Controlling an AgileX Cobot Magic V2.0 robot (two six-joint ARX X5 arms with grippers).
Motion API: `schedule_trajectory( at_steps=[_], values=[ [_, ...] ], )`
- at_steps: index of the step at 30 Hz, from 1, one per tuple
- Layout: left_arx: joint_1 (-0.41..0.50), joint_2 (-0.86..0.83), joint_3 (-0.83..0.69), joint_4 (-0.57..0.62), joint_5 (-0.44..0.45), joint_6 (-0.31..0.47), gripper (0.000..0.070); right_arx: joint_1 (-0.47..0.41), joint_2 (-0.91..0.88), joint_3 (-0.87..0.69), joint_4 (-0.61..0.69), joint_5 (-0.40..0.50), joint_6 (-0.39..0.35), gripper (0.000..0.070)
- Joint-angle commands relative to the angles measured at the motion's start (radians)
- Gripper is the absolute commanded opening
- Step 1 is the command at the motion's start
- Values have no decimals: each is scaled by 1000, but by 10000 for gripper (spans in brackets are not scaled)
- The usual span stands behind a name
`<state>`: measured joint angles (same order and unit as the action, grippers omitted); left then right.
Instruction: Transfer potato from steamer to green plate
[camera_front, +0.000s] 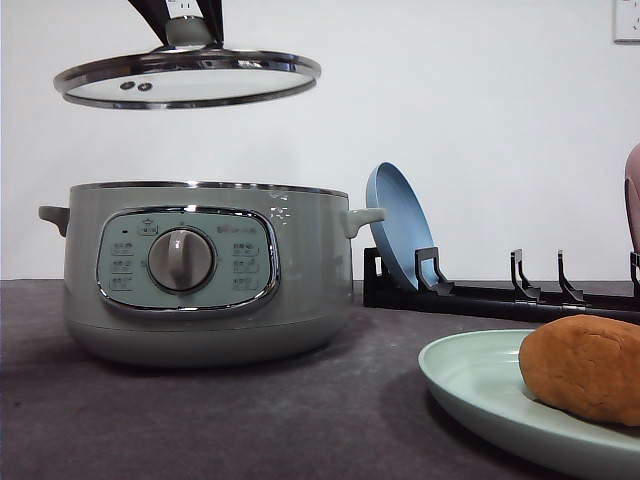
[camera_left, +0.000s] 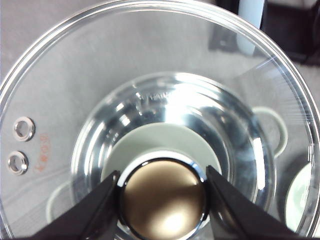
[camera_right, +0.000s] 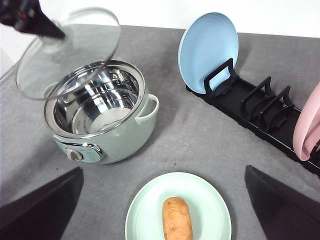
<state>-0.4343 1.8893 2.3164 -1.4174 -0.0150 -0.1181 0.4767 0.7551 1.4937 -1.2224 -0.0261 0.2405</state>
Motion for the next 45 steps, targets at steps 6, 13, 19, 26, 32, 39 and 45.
schedule_trajectory(
  at_steps=[6,13,19,26,32,39,45],
  values=[
    [-18,-18,-8,-12,-3,-6,0,5,8,16,11,1,7,655],
    [-55,-18,-76,-9,-3,-6,0,5,8,16,10,1,7,656],
    [-76,-18,-135,10,-3,-3,0,5,8,16,10,1,7,655],
    [-77,-18,-183,32,-4,3,0,5,8,16,10,1,7,655],
    [-77,-18,-196,53,-4,3,0,5,8,16,10,1,7,656],
    [-77,-17,-228,109,-4,5,0,5,8,16,10,1,8,655],
    [-76,-10,-236,132,-4,8,0,5,8,16,8,1,8,655]
  ],
)
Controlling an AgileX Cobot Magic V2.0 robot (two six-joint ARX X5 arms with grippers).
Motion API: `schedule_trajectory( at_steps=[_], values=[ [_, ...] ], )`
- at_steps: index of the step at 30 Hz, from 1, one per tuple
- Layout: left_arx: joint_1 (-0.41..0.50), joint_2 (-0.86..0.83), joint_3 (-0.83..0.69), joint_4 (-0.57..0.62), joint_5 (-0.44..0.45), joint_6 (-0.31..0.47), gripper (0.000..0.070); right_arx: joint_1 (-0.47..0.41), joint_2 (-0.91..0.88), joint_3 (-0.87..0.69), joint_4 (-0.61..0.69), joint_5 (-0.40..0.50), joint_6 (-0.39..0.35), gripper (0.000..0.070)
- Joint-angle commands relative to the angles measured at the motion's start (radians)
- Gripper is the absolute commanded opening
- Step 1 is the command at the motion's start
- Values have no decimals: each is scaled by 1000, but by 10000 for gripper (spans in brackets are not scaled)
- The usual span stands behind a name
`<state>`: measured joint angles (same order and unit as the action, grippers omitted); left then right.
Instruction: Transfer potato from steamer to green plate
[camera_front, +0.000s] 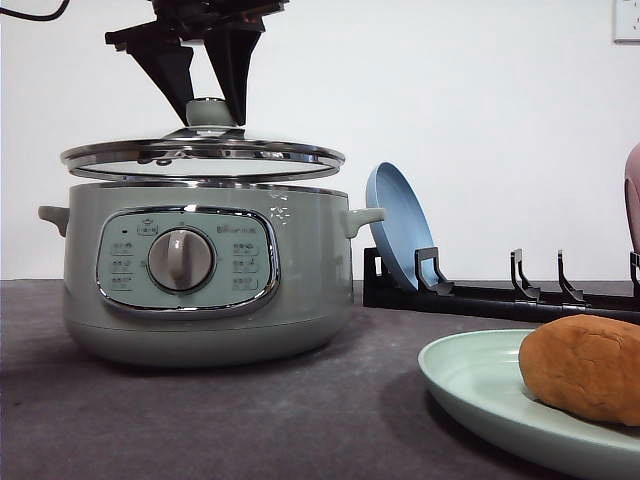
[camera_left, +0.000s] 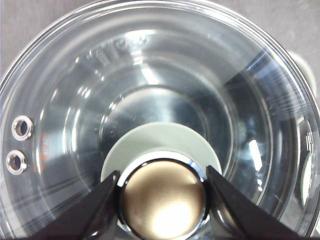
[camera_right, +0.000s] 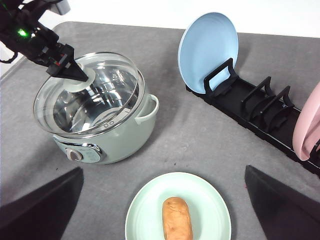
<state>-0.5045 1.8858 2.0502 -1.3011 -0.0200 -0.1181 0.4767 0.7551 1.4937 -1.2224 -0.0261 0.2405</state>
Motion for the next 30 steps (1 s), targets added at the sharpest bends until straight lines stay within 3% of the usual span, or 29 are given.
schedule_trajectory(
  at_steps=[1,30],
  values=[
    [-5,-6,30,16,1,9,0,5,8,16,8,1,8,655],
    [-6,34,30,38,1,13,0,5,8,16,-14,1,11,655]
  ],
)
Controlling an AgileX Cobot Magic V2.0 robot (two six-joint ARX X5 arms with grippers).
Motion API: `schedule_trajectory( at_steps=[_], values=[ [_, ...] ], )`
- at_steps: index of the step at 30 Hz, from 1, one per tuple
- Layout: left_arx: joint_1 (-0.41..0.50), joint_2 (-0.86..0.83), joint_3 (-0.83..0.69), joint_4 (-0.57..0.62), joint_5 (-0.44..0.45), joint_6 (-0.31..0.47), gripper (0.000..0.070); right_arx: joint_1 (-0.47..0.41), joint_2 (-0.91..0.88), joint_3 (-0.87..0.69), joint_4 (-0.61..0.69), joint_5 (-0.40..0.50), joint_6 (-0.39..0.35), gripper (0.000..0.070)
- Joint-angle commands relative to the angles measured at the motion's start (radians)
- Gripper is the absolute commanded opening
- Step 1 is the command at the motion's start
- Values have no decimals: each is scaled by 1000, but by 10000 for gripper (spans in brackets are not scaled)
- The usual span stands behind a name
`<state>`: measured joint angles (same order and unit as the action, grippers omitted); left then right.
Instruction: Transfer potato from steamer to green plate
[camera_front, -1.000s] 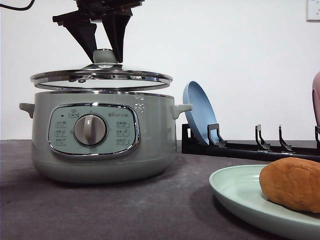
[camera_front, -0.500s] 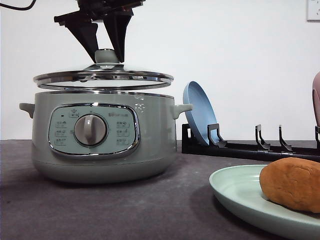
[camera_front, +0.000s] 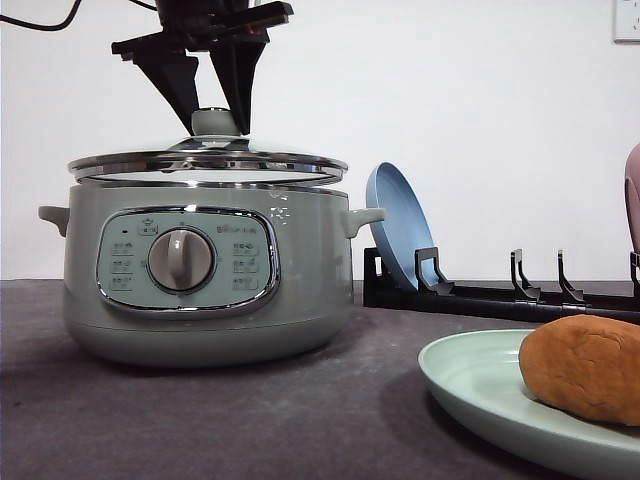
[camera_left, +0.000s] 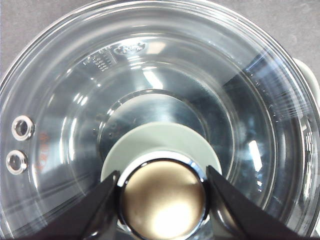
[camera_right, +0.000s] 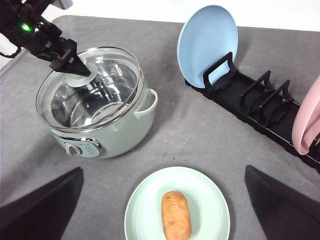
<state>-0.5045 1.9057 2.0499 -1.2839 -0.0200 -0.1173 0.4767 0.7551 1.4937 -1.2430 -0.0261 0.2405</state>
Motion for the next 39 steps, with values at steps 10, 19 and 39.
schedule_trajectory(
  at_steps=[10,19,39],
  values=[
    [0,51,30,23,1,12,0,5,8,16,7,1,11,656],
    [0,82,30,27,1,23,0,5,8,16,7,1,11,656],
    [0,98,31,0,0,88,0,5,8,16,7,1,10,656]
  ],
)
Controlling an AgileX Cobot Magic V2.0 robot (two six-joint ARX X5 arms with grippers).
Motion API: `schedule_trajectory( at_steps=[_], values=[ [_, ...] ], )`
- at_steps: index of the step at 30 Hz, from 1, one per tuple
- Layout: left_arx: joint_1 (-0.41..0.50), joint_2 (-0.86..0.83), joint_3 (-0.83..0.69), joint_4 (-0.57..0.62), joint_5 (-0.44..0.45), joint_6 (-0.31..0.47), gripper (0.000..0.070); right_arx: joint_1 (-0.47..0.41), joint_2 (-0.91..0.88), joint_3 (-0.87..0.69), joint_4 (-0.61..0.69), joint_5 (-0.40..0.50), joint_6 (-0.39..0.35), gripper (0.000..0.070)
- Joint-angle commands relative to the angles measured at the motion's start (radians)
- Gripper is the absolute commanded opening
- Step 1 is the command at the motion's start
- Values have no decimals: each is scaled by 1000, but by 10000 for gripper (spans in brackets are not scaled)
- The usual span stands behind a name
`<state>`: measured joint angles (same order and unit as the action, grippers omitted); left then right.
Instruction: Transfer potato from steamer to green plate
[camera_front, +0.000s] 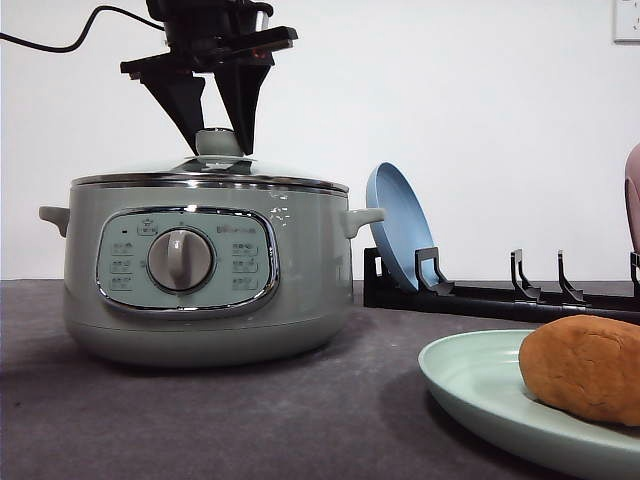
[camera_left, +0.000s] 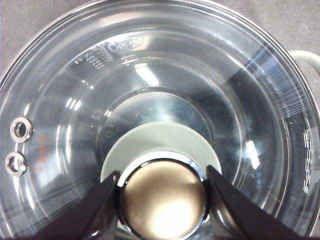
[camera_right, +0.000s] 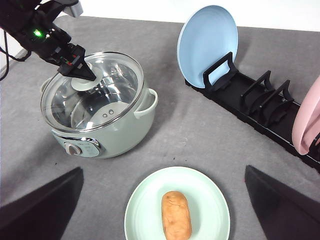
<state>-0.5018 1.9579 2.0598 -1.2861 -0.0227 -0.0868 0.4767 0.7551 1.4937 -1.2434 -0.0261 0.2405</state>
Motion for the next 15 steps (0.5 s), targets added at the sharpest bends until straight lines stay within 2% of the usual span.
schedule_trajectory(
  at_steps=[1,13,15],
  values=[
    [-3,46,21,2,3,61,0,5,8,16,8,1,10,655],
    [-2,46,21,-20,2,63,1,5,8,16,7,1,10,655],
    [-2,46,21,-24,2,48,64,5,8,16,7,1,10,656]
  ],
)
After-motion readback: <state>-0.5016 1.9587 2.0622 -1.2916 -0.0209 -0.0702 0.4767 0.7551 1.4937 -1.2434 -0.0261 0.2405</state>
